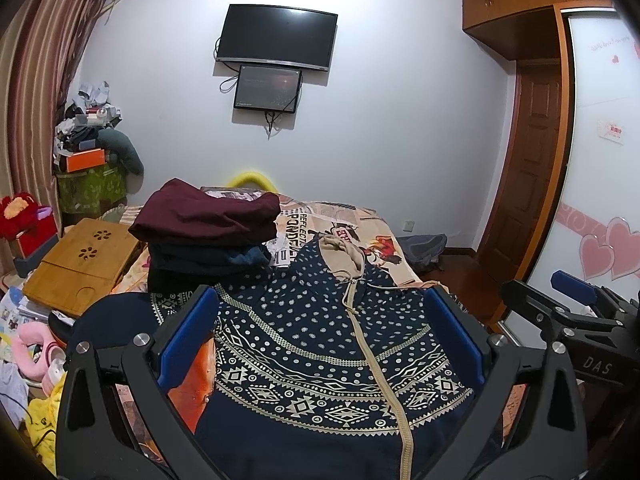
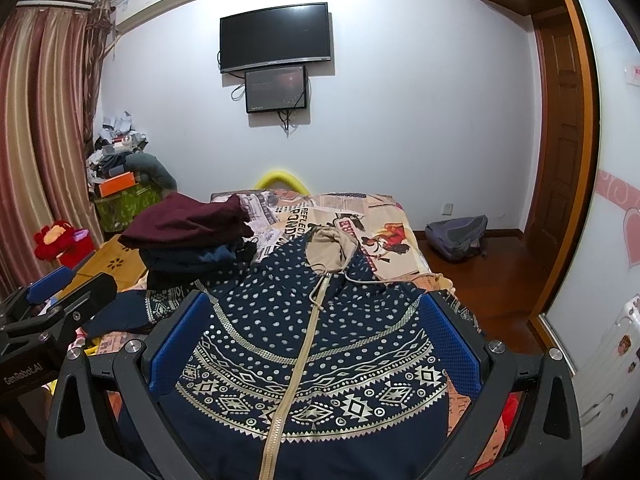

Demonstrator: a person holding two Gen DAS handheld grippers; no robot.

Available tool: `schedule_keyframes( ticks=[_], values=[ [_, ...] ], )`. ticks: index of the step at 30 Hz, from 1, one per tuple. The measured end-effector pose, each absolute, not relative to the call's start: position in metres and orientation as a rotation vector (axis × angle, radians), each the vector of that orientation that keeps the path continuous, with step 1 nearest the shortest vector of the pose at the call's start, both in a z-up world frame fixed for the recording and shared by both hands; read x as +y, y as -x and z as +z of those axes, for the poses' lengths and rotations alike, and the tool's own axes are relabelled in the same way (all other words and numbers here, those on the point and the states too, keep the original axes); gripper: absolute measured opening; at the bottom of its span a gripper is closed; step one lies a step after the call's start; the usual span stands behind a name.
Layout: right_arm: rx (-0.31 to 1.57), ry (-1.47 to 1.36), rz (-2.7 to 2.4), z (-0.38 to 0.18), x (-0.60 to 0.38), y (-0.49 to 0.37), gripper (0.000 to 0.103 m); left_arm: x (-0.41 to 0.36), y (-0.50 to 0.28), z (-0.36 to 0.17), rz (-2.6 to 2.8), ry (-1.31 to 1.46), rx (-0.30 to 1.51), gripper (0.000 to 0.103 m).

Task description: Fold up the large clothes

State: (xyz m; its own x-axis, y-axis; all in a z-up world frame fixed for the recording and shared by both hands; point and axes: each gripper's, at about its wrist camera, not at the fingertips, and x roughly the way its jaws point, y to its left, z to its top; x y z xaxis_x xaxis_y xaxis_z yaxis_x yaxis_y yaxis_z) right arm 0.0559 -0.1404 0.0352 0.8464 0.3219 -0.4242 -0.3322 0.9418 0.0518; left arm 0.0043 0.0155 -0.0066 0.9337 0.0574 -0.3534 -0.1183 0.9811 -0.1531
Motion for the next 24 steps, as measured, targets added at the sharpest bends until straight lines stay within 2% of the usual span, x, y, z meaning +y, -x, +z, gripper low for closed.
schedule_keyframes(
  ticks=[12, 19, 24],
  values=[
    [0.501, 0.025, 0.325, 0.023, -0.134, -0.083, 0.103, 0.045, -0.022, -0.018, 0.196, 0.138, 0.35, 0.103],
    [0.537, 0.042, 0.306, 0.01, -0.128, -0.114, 0.103, 0.101, -0.043, -0.031, 0.264, 0.173, 0.372, 0.103],
    [0.593, 0.062, 0.314, -0.004, -0.12, -0.152, 0.103, 0.161, -0.062, -0.054, 0.326, 0.236, 0.459, 0.103]
  ],
)
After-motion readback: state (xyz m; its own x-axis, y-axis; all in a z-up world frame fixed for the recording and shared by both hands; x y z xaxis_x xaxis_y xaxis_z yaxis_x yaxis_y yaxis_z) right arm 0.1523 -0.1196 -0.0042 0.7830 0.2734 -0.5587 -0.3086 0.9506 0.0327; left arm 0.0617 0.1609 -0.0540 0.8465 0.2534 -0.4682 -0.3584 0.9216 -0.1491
